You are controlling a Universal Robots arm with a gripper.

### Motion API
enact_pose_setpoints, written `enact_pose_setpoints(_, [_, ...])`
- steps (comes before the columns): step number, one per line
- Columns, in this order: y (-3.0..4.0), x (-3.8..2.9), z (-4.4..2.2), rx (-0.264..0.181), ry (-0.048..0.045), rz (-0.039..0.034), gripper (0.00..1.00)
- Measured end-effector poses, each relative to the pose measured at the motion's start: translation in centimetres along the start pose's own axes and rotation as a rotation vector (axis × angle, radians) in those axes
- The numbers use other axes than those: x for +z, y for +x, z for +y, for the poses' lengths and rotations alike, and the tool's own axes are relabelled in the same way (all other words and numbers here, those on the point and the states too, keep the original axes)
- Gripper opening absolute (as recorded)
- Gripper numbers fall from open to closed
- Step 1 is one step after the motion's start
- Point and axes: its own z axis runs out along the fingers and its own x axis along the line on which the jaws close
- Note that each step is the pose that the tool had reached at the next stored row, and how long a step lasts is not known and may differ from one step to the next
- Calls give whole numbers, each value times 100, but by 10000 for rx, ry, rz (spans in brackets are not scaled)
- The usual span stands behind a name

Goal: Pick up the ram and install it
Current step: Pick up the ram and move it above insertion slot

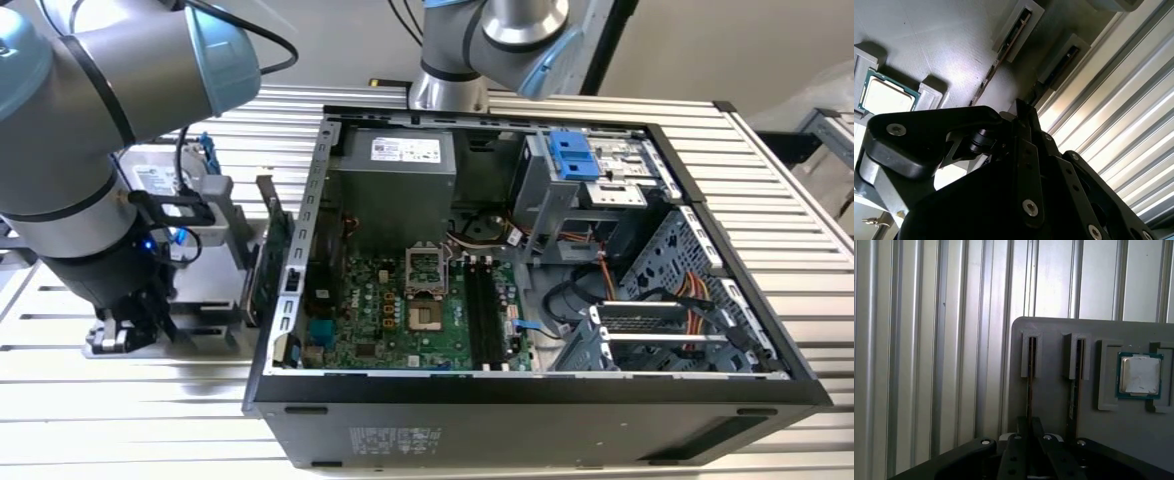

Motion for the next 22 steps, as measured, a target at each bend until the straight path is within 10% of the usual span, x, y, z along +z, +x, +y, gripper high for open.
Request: enact_pose_setpoints(22, [2, -251, 7, 0, -2, 2, 0])
